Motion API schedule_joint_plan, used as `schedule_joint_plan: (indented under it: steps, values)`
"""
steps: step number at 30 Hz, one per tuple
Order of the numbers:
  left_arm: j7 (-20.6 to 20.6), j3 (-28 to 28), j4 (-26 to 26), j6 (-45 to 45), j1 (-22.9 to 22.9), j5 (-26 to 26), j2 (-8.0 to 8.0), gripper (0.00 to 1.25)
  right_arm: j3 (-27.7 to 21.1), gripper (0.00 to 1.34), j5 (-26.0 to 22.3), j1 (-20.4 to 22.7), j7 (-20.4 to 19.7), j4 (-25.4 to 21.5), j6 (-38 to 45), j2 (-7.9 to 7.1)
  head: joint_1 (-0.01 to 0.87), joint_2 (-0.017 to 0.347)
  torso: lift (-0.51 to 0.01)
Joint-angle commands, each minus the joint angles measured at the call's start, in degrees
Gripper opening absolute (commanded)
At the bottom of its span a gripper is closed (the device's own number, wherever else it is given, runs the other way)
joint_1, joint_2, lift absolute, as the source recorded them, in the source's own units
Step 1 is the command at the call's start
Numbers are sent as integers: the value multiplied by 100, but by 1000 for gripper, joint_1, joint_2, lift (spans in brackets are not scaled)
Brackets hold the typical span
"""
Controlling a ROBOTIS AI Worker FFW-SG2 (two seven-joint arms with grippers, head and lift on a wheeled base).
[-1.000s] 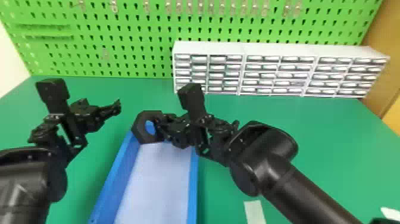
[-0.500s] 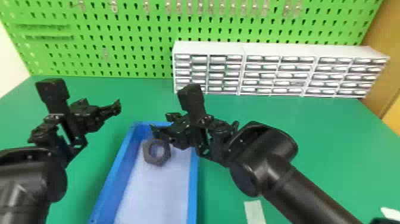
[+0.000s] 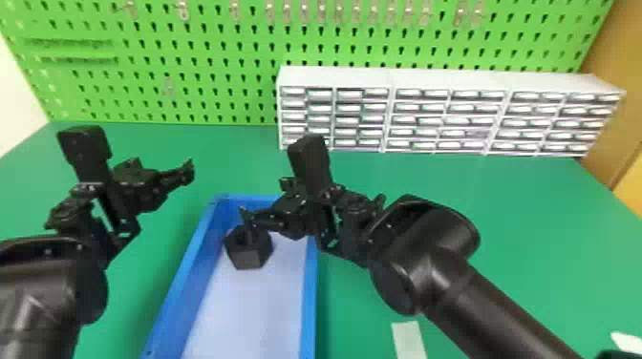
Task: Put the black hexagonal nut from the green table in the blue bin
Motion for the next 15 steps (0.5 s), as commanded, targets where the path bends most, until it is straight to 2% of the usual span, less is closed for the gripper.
schedule_joint_plan:
  steps: [1, 11, 15]
  values:
    - [0, 0, -2, 0, 0, 0, 0, 1129, -9, 1089, 4, 0, 0, 1, 0, 1, 666, 32, -100]
    - [0, 0, -2, 0, -9, 0, 0, 1129, -44, 1089, 13, 0, 0, 1, 0, 1, 666, 32, -100]
    - [0, 0, -2, 0, -9, 0, 0, 1129, -246, 1089, 153, 88, 0, 1, -44, 19, 666, 32, -100]
